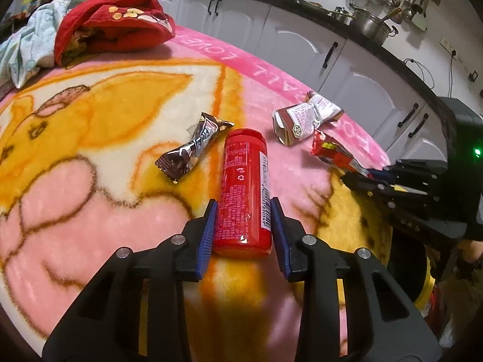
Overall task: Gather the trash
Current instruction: 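Grasp the red candy bar with the right tool while the left tool grasps the red can, then carry the red candy bar and red can in both tools over the yellow bin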
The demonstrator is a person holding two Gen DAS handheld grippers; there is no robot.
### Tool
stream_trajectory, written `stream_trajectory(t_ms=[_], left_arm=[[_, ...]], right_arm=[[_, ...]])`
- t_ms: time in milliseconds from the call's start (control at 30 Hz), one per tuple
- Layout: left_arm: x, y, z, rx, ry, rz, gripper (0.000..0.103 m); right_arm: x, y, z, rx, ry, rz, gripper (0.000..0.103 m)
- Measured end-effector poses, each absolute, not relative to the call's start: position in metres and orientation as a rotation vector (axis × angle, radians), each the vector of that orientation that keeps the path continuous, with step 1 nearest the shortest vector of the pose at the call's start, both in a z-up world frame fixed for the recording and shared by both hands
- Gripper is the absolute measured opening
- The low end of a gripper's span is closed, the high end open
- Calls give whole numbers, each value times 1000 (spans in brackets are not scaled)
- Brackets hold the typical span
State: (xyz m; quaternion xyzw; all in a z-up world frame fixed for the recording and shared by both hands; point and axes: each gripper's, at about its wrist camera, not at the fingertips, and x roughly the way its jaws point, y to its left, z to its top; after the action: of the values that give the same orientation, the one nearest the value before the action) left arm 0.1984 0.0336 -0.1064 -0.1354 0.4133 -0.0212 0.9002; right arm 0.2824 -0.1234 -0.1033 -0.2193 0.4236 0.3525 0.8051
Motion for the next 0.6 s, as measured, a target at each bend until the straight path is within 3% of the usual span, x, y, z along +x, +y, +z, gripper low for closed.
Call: stream_trajectory(t_ms=[600], left_arm=[[178, 15, -102, -280, 853, -90, 26]], right_arm=[[242, -154, -89, -352, 897, 746, 10]])
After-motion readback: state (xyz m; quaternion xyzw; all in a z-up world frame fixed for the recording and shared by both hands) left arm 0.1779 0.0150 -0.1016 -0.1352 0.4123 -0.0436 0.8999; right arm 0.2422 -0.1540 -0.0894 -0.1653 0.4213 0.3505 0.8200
